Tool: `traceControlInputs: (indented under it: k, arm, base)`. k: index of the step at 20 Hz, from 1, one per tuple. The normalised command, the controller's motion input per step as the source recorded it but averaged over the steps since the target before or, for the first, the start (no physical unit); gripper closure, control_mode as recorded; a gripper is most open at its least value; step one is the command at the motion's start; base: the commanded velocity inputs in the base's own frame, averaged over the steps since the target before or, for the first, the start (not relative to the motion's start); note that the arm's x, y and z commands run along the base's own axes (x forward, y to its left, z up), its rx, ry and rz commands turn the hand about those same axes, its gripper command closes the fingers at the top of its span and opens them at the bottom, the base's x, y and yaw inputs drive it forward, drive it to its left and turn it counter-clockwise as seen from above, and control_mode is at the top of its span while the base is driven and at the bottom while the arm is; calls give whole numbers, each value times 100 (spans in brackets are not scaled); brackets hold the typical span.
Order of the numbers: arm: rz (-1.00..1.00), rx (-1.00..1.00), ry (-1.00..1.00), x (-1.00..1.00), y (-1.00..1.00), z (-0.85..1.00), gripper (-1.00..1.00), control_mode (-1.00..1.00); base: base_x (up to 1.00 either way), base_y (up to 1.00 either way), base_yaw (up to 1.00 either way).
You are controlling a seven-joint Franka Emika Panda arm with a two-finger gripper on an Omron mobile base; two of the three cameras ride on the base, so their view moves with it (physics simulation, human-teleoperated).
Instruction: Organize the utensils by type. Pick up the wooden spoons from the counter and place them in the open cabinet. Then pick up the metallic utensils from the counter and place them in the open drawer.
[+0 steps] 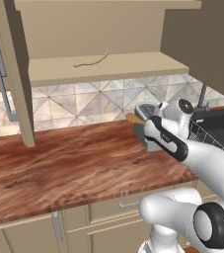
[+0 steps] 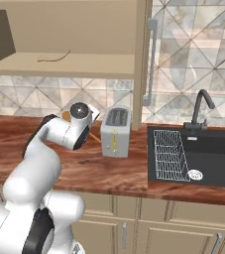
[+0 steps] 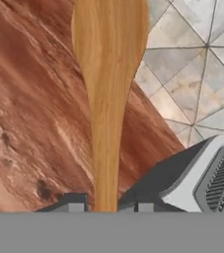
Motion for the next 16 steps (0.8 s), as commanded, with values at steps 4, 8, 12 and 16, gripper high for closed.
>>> traceControlInputs:
  k: [4,8,12,16]
  arm:
    - [46,-20,-25,0,0,71,100,-100]
    - [31,-25,-11,0,-1,72,100,-100]
    - [20,-28,-6,0,0,69,100,-100]
    - [11,-23,-1,0,0,72,100,-100]
  base:
    - [0,0,0]
    - [0,0,0]
    - [0,0,0]
    - [0,0,0]
